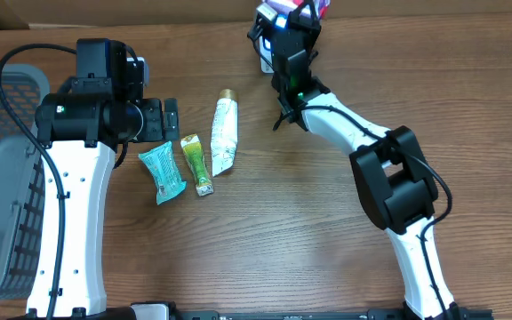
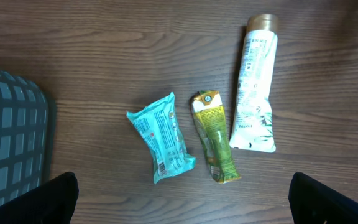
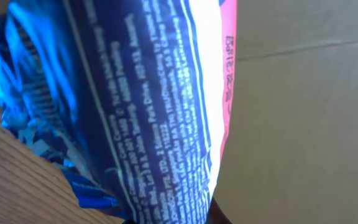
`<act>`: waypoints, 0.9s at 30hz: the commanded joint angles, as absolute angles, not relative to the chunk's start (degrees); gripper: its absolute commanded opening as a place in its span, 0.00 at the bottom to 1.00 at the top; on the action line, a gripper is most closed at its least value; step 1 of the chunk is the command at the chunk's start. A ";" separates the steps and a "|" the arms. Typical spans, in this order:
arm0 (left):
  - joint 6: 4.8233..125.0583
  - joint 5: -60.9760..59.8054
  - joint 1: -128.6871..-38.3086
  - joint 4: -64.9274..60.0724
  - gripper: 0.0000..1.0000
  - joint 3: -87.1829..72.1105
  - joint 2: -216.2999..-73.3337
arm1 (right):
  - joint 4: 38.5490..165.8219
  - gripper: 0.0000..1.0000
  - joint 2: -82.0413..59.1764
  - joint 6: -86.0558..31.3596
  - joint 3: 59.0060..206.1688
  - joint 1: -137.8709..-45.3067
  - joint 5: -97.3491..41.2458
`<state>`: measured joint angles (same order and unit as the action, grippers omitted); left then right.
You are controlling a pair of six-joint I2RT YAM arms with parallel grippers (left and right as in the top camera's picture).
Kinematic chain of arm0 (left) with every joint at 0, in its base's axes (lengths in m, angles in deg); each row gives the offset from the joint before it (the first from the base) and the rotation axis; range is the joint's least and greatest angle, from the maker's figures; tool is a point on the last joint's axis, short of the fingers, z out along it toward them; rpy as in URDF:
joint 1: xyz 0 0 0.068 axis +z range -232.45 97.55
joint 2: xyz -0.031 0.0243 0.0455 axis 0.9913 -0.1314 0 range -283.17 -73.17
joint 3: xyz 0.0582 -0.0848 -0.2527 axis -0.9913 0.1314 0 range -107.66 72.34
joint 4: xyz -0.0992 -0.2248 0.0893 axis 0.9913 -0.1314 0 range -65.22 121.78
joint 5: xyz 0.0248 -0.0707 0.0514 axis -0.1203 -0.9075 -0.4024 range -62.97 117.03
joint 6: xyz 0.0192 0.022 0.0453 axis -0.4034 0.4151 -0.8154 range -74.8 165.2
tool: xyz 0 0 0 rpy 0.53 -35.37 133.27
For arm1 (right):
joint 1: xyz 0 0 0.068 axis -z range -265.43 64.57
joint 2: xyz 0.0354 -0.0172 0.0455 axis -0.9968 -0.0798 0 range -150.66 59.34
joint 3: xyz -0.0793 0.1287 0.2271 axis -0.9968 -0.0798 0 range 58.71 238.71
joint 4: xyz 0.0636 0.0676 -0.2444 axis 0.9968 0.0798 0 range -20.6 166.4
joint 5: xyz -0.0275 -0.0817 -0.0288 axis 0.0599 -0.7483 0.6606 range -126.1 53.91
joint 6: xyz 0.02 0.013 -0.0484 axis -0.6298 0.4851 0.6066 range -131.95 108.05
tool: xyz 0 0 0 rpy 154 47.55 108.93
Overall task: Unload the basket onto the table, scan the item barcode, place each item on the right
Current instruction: 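Raise purple bag with right gripper up to the white scanner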
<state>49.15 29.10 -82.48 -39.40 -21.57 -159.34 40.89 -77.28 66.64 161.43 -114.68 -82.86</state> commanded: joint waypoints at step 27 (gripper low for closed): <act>49.04 28.48 -82.48 -39.38 0.99 -22.25 -159.69 | 41.13 0.04 -73.95 64.74 161.69 -116.34 -87.54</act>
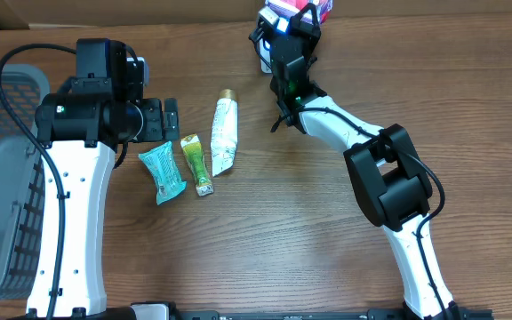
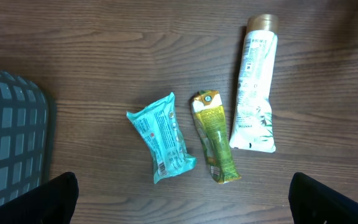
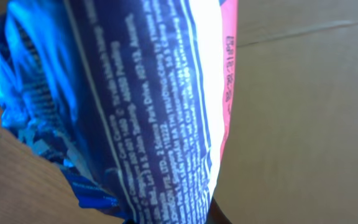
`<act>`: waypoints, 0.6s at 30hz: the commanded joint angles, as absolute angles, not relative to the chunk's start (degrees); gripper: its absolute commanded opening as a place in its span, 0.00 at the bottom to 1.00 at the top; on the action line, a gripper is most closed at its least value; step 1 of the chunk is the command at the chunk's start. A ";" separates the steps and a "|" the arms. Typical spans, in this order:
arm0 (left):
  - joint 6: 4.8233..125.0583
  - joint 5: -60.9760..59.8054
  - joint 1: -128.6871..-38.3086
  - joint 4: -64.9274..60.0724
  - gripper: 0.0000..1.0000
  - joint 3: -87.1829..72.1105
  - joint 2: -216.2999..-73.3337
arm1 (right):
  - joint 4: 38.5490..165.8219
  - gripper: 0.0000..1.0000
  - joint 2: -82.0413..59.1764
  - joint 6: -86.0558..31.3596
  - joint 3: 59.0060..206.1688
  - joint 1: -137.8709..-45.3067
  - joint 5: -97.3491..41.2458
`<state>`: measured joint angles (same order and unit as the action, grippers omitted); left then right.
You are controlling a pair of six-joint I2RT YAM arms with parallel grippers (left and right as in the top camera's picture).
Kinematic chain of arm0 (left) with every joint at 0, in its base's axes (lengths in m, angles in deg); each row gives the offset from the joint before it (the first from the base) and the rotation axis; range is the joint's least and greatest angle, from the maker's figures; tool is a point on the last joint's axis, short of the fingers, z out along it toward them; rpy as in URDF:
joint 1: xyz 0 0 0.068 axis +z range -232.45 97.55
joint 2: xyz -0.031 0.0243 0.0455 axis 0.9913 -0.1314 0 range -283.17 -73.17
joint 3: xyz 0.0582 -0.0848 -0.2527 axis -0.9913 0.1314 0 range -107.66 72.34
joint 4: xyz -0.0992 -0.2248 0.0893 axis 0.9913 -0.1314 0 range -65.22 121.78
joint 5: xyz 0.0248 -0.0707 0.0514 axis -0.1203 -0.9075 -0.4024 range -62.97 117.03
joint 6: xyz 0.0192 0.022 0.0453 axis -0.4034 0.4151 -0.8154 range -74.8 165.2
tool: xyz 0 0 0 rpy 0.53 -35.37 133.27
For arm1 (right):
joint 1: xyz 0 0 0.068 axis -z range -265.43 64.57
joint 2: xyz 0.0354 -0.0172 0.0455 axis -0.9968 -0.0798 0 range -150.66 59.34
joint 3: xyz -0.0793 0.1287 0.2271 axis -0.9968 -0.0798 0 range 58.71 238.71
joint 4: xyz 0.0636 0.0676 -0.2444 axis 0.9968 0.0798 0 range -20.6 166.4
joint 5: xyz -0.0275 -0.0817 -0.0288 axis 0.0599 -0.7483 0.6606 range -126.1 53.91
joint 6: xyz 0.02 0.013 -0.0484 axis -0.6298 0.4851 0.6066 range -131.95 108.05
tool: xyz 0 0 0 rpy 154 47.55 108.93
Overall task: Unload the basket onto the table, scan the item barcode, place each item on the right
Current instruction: 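Raise purple bag with right gripper up to the white scanner, then bring purple bag back down toward table centre with right gripper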
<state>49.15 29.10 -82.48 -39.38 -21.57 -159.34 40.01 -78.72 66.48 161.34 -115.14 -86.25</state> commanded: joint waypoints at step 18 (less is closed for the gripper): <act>49.02 28.48 -82.48 -39.38 1.00 -22.27 -159.69 | 117.26 0.04 -36.51 -0.94 161.69 -112.80 -24.00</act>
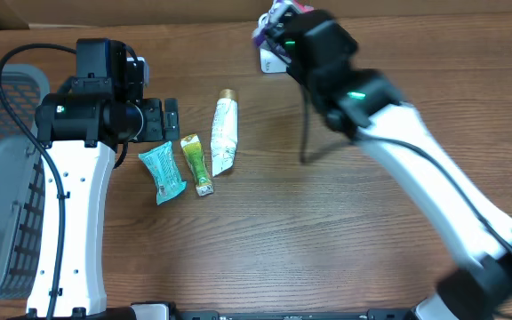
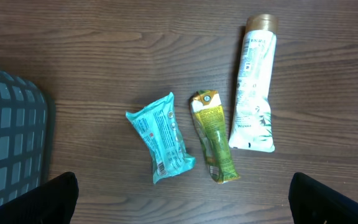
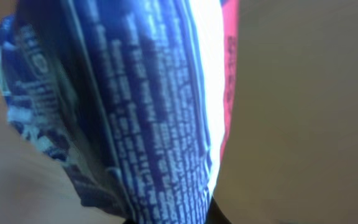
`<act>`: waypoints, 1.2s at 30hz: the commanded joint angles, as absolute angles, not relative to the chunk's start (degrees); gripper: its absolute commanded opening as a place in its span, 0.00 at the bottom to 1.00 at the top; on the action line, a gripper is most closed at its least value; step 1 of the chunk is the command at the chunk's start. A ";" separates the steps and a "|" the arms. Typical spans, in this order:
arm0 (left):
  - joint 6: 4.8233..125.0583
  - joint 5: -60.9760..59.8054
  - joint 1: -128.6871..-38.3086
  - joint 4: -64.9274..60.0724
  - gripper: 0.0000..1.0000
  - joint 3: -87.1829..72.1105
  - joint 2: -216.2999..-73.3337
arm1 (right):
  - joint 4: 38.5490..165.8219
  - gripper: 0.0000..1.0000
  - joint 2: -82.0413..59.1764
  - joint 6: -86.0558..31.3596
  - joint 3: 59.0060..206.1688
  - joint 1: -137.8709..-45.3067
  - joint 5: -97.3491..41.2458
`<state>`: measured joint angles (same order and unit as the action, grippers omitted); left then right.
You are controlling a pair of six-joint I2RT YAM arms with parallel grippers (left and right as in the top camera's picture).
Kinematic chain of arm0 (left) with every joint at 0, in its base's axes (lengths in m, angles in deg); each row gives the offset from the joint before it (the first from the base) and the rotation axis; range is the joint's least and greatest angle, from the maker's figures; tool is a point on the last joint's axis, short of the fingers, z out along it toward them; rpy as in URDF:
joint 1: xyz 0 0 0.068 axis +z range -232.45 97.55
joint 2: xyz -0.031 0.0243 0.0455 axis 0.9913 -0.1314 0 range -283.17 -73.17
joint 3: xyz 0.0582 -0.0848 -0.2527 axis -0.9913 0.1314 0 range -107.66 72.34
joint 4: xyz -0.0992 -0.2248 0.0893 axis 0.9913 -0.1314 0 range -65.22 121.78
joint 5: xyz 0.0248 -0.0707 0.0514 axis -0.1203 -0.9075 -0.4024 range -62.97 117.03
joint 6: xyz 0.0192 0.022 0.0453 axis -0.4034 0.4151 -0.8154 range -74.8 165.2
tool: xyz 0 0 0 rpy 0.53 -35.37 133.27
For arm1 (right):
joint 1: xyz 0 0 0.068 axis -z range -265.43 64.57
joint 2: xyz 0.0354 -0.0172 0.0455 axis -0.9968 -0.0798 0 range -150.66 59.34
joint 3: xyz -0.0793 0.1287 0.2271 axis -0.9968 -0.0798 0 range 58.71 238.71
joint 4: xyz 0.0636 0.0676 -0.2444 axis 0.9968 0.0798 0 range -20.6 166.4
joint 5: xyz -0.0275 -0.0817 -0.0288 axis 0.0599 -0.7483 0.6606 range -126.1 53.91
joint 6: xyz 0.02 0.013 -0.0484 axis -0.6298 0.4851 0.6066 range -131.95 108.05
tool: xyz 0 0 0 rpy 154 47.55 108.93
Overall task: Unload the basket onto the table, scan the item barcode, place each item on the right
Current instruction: 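Bring purple bag back down toward table centre with right gripper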
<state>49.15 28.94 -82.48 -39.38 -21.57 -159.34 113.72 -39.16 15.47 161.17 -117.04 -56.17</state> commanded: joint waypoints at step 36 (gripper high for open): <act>49.04 28.48 -82.48 -39.38 1.00 -22.25 -159.69 | 111.86 0.04 -52.01 -43.28 135.22 -101.41 -13.55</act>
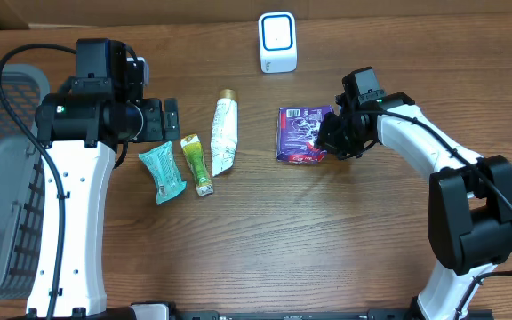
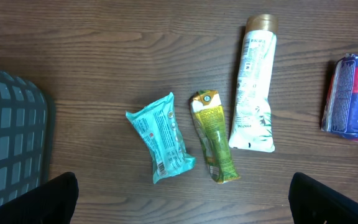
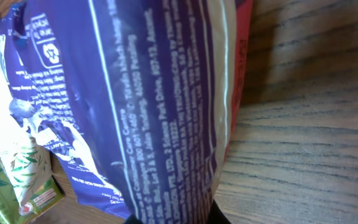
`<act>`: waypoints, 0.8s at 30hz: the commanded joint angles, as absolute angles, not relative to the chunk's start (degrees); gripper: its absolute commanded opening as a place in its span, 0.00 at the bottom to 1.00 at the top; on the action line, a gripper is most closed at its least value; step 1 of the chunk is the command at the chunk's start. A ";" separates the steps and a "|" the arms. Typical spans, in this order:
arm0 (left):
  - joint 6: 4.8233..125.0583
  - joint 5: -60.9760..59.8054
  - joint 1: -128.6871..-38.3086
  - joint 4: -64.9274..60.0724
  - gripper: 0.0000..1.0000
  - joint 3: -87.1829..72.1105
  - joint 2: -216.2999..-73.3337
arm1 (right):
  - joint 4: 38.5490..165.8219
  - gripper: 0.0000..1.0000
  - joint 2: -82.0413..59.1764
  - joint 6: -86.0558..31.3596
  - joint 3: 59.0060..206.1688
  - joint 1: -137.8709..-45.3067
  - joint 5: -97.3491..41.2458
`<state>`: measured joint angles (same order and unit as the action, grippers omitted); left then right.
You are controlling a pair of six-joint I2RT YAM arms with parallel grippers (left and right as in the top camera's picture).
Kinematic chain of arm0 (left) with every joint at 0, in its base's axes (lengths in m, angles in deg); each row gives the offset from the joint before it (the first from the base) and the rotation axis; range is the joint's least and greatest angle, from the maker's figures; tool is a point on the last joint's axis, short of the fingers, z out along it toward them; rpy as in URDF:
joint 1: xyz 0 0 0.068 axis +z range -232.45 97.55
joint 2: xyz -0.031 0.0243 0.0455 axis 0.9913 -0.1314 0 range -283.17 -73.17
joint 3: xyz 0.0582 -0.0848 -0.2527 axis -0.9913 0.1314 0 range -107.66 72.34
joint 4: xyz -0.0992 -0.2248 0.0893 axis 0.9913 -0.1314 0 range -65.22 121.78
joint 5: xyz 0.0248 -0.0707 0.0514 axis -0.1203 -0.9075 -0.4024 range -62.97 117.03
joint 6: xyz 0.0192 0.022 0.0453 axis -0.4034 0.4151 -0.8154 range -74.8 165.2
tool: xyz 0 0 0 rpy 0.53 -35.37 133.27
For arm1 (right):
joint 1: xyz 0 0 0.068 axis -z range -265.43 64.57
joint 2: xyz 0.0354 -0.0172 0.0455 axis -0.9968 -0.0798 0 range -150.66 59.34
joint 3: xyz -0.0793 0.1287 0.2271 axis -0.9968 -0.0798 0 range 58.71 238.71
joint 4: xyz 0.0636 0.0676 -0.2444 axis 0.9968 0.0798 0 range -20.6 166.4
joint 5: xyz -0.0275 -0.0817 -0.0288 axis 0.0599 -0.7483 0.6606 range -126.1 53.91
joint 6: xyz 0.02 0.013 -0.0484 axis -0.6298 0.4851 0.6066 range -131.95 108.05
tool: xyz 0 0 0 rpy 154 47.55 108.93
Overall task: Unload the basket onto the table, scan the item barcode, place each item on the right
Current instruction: 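Bring purple bag back down toward table centre with right gripper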
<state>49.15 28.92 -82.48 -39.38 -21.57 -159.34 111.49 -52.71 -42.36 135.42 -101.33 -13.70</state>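
Observation:
The white barcode scanner [image 1: 277,42] stands at the table's far edge. My right gripper [image 1: 332,135] is shut on a purple and red snack packet [image 1: 300,133], held low to the table right of the other items and well in front of the scanner. That packet [image 3: 135,106] fills the right wrist view, printed side up, with wood grain close beneath it. I cannot tell whether it touches the table. My left gripper [image 1: 169,118] hangs open above the row of items, holding nothing, its dark fingertips [image 2: 55,199] at the lower corners of its view.
A teal packet [image 1: 161,173], a green sachet [image 1: 196,164] and a white tube [image 1: 225,135] lie side by side left of centre. A grey mesh basket stands at the left edge. The purple packet [image 2: 353,99] shows at the right of the left wrist view.
My right gripper held the purple packet up by the scanner at the far edge. It now holds it low at mid-table, right of the white tube. The left arm has not moved.
At the two oldest moments my right gripper held the purple packet close to the scanner at the far edge. It was still there, blurred, at the last earlier moment. Now the packet is down by the table. The three items and the left arm stayed put.

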 commanded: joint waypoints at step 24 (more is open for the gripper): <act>49.02 28.48 -82.48 -39.38 1.00 -22.25 -159.69 | 119.92 1.00 -46.55 -32.88 147.81 -103.12 -6.01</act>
<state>49.15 28.94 -82.48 -39.38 -21.57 -159.34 122.22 -47.57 -33.77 147.11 -101.65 -10.64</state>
